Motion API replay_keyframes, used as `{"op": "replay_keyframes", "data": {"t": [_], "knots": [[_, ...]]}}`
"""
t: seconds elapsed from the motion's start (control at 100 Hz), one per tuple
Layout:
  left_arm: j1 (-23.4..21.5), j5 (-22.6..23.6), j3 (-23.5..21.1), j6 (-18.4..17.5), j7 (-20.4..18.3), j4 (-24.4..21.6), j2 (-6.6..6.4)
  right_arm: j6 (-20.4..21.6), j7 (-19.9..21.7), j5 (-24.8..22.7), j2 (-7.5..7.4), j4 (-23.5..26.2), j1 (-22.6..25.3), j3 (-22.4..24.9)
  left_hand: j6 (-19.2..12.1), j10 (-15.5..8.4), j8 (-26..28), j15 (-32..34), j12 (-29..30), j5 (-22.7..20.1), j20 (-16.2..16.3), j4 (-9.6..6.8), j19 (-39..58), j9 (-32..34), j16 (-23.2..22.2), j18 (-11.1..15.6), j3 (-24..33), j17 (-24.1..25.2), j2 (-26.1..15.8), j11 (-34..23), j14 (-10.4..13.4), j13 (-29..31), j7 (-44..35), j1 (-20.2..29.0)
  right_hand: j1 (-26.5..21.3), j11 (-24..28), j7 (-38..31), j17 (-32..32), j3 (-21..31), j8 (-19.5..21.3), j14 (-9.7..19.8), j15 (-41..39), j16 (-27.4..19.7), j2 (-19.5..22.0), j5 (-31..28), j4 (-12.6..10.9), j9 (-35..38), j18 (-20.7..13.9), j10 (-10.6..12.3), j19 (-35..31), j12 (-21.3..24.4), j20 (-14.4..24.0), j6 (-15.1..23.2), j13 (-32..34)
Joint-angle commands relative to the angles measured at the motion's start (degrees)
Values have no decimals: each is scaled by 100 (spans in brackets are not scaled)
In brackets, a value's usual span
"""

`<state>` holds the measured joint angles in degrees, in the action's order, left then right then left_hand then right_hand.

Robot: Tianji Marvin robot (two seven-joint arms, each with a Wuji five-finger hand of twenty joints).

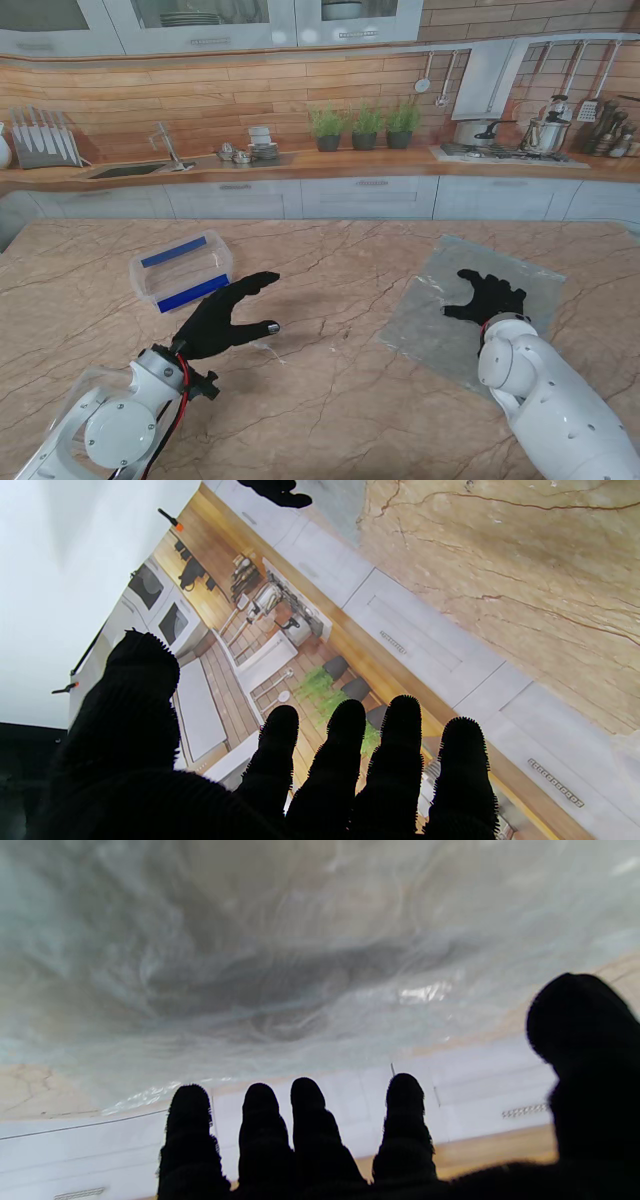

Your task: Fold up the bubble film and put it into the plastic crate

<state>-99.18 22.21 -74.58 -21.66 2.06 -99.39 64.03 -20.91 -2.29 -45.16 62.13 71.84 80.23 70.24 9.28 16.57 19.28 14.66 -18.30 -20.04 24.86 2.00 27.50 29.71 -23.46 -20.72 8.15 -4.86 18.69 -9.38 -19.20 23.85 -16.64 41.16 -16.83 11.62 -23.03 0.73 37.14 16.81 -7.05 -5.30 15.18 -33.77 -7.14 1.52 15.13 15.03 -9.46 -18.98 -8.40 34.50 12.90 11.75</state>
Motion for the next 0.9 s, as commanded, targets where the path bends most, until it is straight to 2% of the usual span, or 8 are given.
{"op": "replay_keyframes", "data": {"t": [0.0,0.14,0.49,0.61,0.76,0.89], "knots": [[-102,70,-29,28,0,-101,4,169,133,-139,5,17,50,-101,-197,-66,-84,-63,101,55,56,-51,77,-93,-20,79,-170,17,-191,89,31,-112,142,142,-44,92,-114,12,-14,-47,-62,-45,-106,-235,142,214,-123,167,-38,222,-53,-133,83,-43],[-145,99,-50,35,33,-152,8,359,563,-107,-60,66,-36,-441,-200,-54,-84,-54,103,20,54,-54,113,-65,-19,77,-240,15,-248,88,22,-99,136,238,79,124,-149,144,-13,-73,-78,-88,-102,-211,146,216,-4,262,-45,156,-60,-126,98,40],[-260,159,-140,149,60,-265,12,626,1243,958,-21,109,-551,-1400,-197,-30,-88,-24,104,-21,37,-61,197,-17,-19,63,-423,20,-382,78,9,-72,143,382,309,173,-336,440,42,-107,-134,-159,-56,98,147,224,141,452,-76,-179,-84,41,137,228],[-291,210,-149,192,135,-292,25,738,1167,1338,70,115,-761,-1709,-186,-26,-89,-14,104,-36,33,-63,234,11,-20,59,-481,24,-420,73,-6,-66,144,416,341,219,-455,484,32,-87,-151,-178,-33,133,131,222,224,461,-111,-256,-106,88,124,288],[-296,177,-154,202,106,-300,21,787,1329,1844,145,151,-1043,-2127,-189,-25,-91,0,106,-41,23,-68,282,12,-20,54,-557,30,-473,72,-5,-64,151,448,348,235,-528,530,30,-98,-174,-170,-19,267,154,219,190,490,-146,-317,-121,124,112,268],[-302,160,-175,236,115,-299,27,495,1314,2163,230,327,-1080,-2334,-191,-16,-91,4,106,-53,12,-72,307,17,-19,51,-606,42,-502,69,-15,-70,150,470,137,411,-660,574,-163,-131,-236,-233,2,473,174,189,79,508,-261,-375,-210,160,21,181]]}}
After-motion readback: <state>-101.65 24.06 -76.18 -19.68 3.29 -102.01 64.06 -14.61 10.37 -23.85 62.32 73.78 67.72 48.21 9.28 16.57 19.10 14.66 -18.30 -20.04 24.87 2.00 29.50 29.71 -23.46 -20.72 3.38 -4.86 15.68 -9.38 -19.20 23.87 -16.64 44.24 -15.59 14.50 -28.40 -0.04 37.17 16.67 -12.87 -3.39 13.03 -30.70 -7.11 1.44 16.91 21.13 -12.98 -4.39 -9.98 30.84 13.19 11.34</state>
